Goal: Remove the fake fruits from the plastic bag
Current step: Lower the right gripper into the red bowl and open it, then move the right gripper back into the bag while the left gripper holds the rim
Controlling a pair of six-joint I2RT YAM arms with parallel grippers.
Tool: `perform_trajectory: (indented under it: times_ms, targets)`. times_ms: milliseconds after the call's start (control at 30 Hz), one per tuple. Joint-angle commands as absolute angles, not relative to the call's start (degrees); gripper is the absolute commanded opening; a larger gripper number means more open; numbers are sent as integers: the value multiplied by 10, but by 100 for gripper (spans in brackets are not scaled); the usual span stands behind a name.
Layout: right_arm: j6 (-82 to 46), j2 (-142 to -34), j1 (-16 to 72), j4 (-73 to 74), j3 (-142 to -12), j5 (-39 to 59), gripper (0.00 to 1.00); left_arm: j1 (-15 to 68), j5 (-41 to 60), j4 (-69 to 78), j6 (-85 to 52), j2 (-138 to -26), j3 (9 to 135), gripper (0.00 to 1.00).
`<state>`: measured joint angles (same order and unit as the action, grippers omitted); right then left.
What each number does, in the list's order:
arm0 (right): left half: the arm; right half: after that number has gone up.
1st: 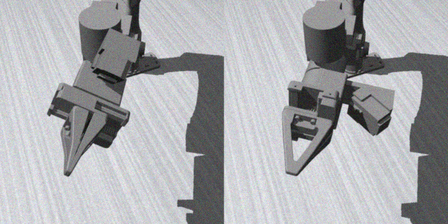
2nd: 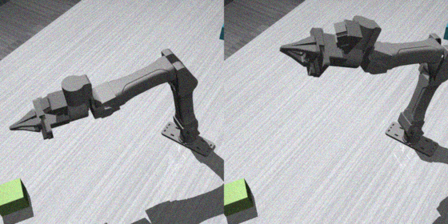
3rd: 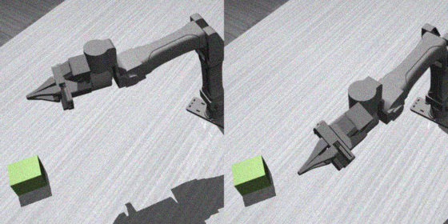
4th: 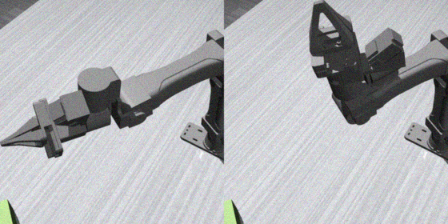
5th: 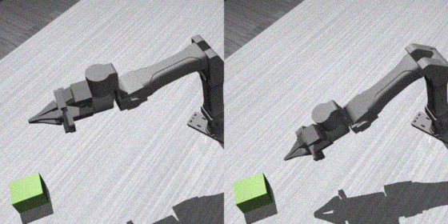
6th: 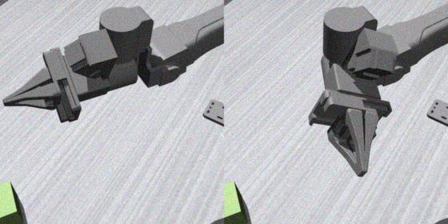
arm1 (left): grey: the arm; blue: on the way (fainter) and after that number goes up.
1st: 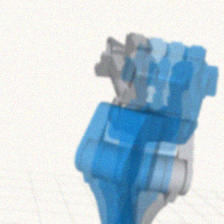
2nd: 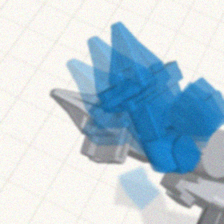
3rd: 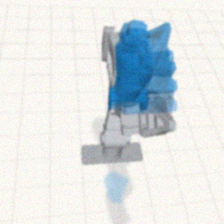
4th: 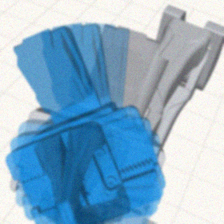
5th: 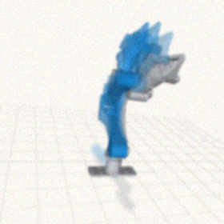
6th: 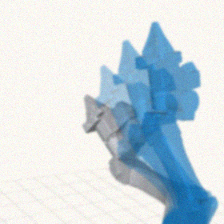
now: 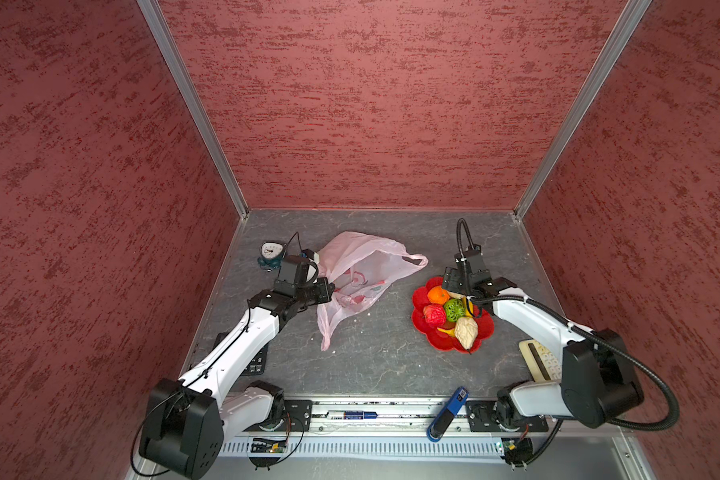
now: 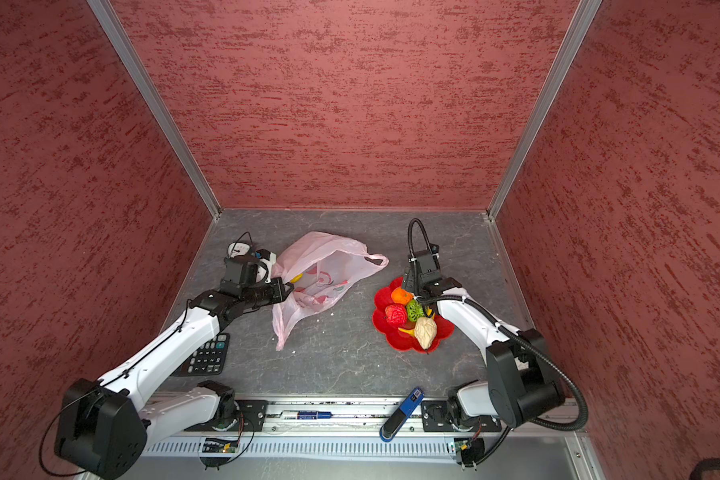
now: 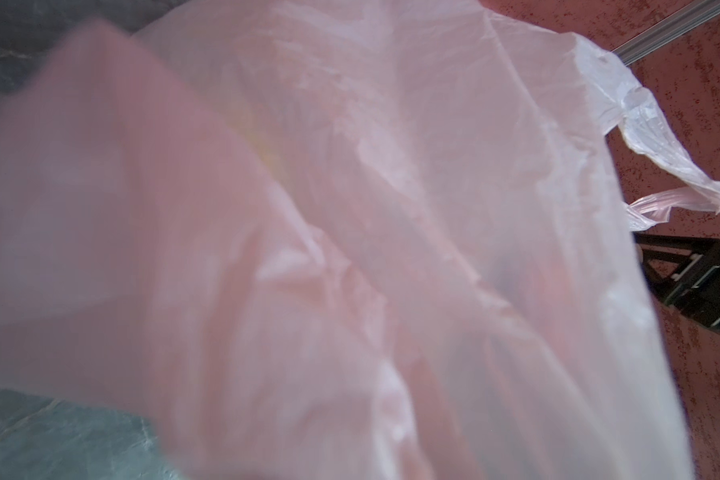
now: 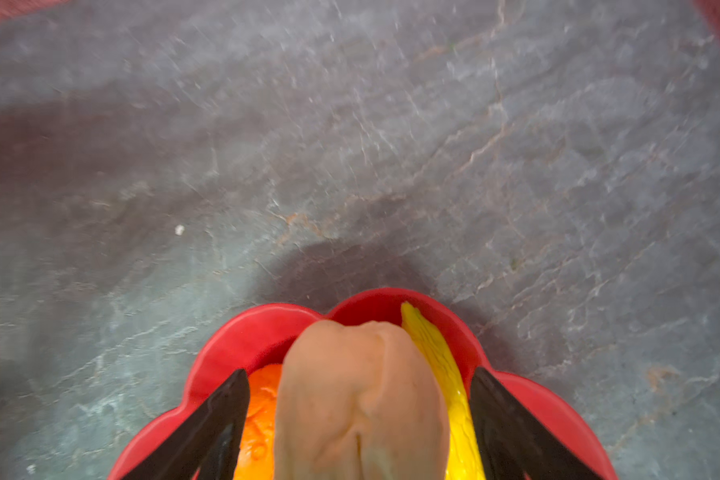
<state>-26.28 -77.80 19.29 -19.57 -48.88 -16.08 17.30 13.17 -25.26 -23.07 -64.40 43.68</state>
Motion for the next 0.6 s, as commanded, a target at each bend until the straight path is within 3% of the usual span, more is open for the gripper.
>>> perform_trajectory:
  times_ms: [0, 267, 467, 567]
  targets:
    - [-245, -731, 191, -186, -514, -156, 84, 170, 110, -319, -227, -632, 456, 26]
    - [-162, -733, 267, -179, -589, -73, 82, 170, 33, -424, -279, -634, 475, 38]
    - [25, -787, 392, -177, -664, -82, 87, 172, 8, -450, -289, -644, 491, 25]
    - [81, -817, 429, -186, -687, -101, 87, 174, 2, -454, -283, -641, 499, 22]
